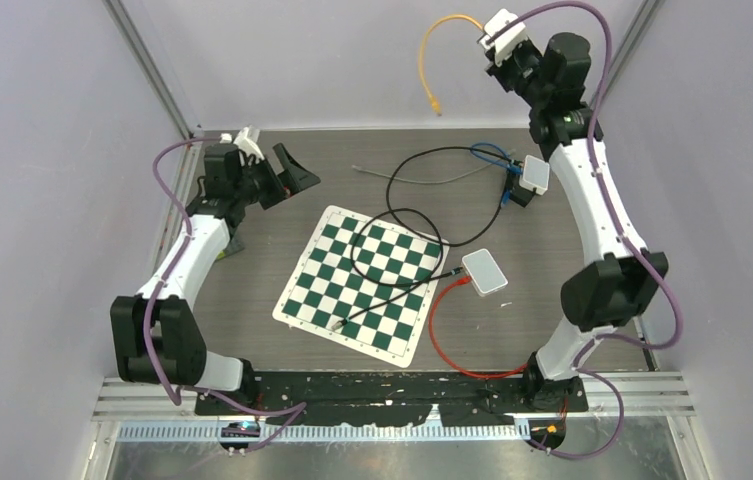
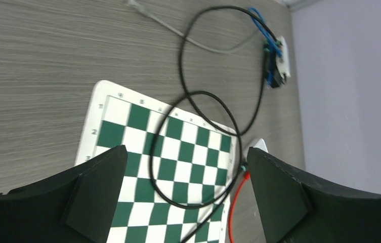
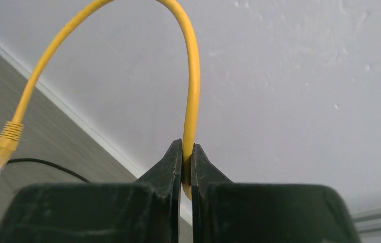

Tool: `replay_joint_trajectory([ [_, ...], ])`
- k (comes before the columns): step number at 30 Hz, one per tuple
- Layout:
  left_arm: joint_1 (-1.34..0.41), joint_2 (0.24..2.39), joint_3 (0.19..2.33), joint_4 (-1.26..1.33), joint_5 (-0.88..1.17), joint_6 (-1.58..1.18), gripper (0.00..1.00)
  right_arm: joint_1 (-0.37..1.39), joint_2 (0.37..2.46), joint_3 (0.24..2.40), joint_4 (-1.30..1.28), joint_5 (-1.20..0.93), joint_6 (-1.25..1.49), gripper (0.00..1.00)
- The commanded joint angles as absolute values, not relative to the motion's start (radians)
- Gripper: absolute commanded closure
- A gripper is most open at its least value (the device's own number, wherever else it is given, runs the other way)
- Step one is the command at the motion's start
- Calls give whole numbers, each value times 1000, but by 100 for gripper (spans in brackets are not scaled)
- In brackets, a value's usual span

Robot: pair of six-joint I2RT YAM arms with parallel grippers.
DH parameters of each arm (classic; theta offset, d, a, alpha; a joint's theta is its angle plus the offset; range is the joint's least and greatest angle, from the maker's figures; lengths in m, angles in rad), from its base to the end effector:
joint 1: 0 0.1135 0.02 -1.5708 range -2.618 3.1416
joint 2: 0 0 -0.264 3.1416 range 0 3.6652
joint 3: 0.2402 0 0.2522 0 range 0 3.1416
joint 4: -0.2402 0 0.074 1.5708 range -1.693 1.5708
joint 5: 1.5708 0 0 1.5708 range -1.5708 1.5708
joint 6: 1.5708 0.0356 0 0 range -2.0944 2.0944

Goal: Insert the plug into the switch port
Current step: Pick up the connector from the center of the board.

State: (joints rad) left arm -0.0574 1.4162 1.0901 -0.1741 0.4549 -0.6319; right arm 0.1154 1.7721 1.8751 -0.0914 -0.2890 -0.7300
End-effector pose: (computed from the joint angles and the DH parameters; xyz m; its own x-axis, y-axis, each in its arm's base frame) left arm 0.3222 -0.0342 0.3019 -0.6442 -0.4945 -0.5836 0.0694 0.7221 -0.6883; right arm 0.4144 0.0583 0.4583 0.2710 -0.6121 -0.7429 -0.2855 0.6860 -0.6693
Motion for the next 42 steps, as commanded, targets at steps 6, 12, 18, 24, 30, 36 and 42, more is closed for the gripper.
replay_joint_trajectory([
  [6,-157,1294,1174,-200,677,-388,12,218,1496,1836,-457,-358,-115,95],
  [12,-295,1218,1156,-184,708,-295,14,218,1350,1619,-494,-426,236,94],
  [18,-420,1224,1126,-142,724,-289,15,218,1283,1372,-449,-554,418,95],
  [24,-479,1261,1173,-212,657,-237,17,218,1216,1190,-352,-728,347,95],
  [30,-479,1235,1192,-326,570,-138,19,217,1187,1160,-359,-825,194,95],
  [36,-483,1155,1147,-395,827,451,39,218,1225,1212,-443,-872,232,95],
  [42,-527,1057,1067,-368,936,864,35,218,1226,1200,-443,-905,272,95],
])
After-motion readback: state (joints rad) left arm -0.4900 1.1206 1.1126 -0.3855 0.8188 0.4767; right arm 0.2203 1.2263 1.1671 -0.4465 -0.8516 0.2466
